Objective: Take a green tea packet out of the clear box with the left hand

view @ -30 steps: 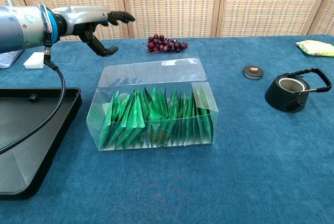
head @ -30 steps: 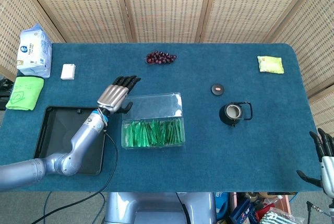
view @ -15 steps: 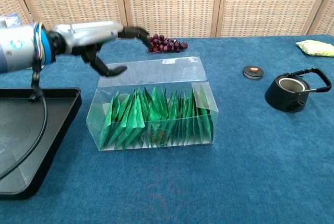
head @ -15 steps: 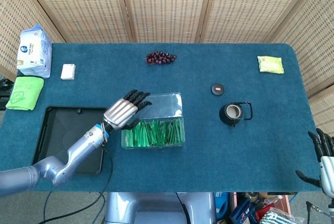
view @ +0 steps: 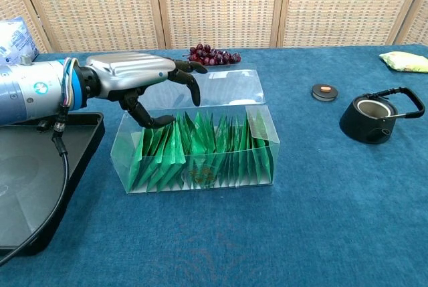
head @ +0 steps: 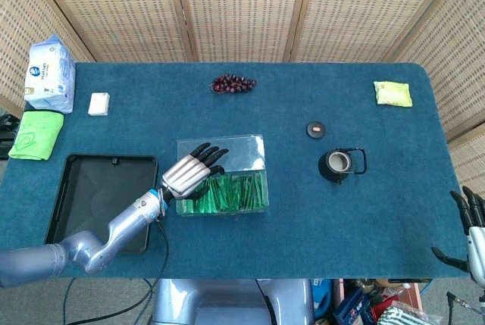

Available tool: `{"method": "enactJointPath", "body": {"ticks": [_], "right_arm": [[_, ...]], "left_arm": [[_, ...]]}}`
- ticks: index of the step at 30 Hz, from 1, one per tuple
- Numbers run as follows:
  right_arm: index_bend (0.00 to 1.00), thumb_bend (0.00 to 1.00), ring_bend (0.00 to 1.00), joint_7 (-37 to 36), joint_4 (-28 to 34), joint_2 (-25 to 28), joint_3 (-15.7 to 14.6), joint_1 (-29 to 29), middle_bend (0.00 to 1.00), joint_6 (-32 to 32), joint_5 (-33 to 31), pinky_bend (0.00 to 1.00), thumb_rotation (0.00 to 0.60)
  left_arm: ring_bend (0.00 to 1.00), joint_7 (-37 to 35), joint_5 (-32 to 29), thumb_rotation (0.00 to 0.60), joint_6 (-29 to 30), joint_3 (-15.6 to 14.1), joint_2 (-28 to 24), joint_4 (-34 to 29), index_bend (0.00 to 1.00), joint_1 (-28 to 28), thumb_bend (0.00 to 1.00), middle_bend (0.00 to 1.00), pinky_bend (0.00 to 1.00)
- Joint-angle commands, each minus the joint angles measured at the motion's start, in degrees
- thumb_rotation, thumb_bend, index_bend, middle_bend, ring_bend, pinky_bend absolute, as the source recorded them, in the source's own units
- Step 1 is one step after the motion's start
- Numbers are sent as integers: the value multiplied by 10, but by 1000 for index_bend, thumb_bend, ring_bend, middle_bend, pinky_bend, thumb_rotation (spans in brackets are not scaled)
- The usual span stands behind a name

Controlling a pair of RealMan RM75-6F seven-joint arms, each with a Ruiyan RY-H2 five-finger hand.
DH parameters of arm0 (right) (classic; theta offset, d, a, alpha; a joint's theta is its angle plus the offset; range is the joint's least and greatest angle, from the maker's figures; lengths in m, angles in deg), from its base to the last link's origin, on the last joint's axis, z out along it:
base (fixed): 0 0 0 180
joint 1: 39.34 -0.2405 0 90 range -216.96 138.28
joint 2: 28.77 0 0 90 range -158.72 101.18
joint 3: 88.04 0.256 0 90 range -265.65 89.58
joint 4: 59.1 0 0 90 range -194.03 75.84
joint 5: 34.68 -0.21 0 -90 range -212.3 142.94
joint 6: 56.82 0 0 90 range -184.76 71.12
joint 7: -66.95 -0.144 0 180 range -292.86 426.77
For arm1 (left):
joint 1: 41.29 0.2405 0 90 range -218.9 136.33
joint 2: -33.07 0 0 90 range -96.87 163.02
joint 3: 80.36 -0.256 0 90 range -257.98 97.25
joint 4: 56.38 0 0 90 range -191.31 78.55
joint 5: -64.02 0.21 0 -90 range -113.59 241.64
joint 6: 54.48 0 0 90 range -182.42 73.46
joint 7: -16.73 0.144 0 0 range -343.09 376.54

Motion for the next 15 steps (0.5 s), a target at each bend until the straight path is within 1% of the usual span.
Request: {"method": "enactJointPath", "body": {"ticks": [1, 9, 15], "right_arm": [[0, 0, 0, -1, 0, 0, 0, -1, 0, 1, 0, 0, 600], [0, 0, 0, -4, -1, 1, 0, -1, 0, 2, 0, 0, 600], [0, 0, 0, -7, -3, 1, 0, -1, 0, 3, -2, 0, 600]], "left_arm": [[0, 6, 1, 600, 3, -3, 10, 8, 307, 0, 463, 0, 0], [0, 11, 6, 600, 8, -6, 33, 25, 320, -1, 462, 0, 0], [0, 11, 9, 600, 9, -6, 41, 31, 373, -2, 463, 0, 0]]}}
